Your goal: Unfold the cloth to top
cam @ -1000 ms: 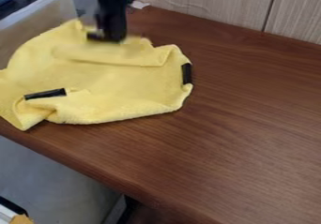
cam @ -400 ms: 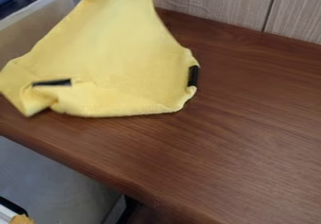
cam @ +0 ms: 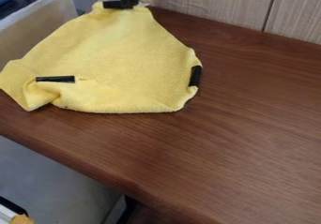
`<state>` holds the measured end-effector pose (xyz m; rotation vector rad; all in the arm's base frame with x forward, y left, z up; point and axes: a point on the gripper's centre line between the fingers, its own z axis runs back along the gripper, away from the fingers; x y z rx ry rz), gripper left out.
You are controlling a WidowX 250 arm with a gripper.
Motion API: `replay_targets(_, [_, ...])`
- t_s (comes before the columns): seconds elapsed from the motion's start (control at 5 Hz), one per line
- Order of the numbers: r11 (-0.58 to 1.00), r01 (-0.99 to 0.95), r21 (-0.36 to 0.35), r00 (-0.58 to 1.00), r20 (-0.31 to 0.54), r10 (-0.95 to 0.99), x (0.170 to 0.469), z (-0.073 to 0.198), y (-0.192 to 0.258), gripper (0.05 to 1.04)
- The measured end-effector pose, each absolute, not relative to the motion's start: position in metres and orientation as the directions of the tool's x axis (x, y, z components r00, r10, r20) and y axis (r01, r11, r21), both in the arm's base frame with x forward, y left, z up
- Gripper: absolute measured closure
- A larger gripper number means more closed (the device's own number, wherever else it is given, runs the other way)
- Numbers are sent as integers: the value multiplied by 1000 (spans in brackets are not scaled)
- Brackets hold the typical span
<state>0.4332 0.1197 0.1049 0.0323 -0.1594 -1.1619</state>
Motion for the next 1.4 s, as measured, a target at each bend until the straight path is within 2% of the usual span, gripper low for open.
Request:
replay_targets(0.2, [402,911,93,395,91,-914,435,91,121,1008])
replay_targets(0.4, [405,910,91,399,77,-914,436,87,121,862])
replay_targets(0.6, [407,908,97,401,75,-913,437,86,122,607])
replay_targets(0.8, [403,911,90,398,71,-915,436,83,121,295])
replay_targets(1.0, [402,911,89,395,85,-915,436,83,119,83])
replay_targets(1.4, [410,900,149,396,113,-911,432,118,127,83])
